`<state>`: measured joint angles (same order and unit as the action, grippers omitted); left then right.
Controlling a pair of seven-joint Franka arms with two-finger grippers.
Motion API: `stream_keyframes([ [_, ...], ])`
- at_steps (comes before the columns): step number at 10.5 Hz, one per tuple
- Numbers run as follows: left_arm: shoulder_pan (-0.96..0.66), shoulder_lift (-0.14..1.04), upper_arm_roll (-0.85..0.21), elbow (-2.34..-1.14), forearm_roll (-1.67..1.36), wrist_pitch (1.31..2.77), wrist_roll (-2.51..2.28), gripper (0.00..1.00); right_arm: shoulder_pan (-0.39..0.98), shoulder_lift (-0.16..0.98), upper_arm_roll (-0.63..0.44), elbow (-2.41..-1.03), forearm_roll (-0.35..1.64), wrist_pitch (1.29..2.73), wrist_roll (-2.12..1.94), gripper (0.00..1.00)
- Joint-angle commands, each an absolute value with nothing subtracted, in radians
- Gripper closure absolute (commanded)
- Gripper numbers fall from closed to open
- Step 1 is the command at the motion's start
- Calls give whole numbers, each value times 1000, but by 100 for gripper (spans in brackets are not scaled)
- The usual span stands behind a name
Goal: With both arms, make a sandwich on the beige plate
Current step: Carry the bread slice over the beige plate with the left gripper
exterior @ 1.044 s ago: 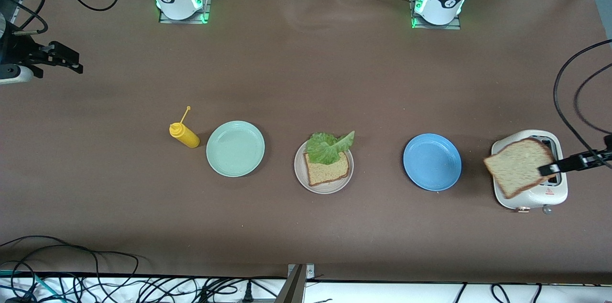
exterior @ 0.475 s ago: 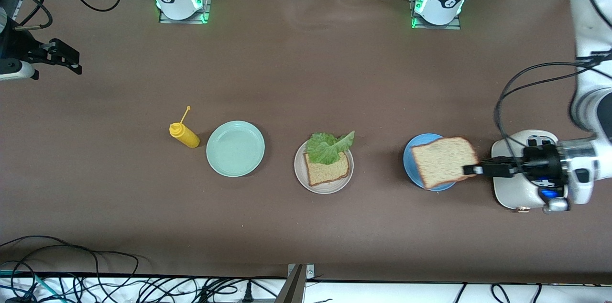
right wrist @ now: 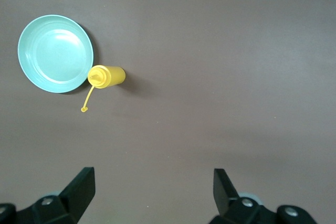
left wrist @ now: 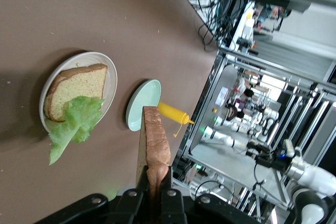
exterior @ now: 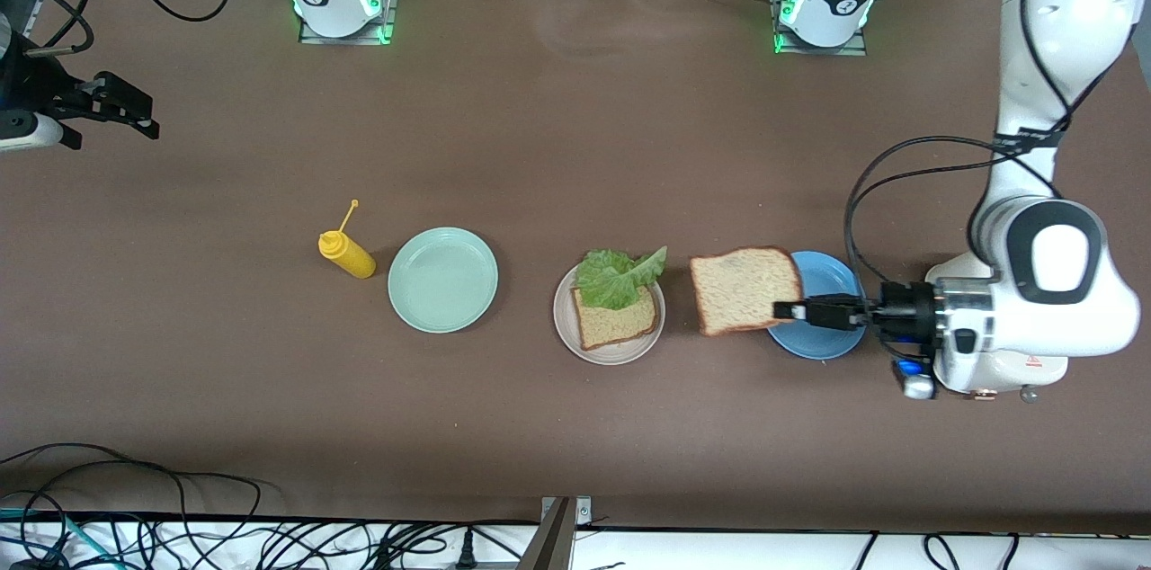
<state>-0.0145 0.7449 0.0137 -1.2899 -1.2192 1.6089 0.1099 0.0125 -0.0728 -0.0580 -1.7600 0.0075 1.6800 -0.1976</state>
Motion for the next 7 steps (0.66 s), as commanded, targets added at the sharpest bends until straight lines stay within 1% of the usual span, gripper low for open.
stream_keyframes([
  [1, -75, 765, 23, -1290, -1247, 1658, 182, 100, -2, -80, -51, -1749, 25, 1634, -134, 0],
  [2, -118, 764, 23, -1320, -1252, 1727, 199, 100, -2, -78, -52, -1749, 20, 1612, -68, 0],
  [3, -150, 764, 21, -1344, -1262, 1802, 213, 100, -2, -75, -52, -1747, 11, 1621, -69, 0],
  [5, -202, 770, 21, -1368, -1317, 1894, 218, 100, 8, -77, -40, -1746, -43, 1621, -58, 0],
  [7, -253, 799, 21, -1370, -1377, 1981, 256, 100, 8, -77, -40, -1740, -38, 1621, -58, 0],
])
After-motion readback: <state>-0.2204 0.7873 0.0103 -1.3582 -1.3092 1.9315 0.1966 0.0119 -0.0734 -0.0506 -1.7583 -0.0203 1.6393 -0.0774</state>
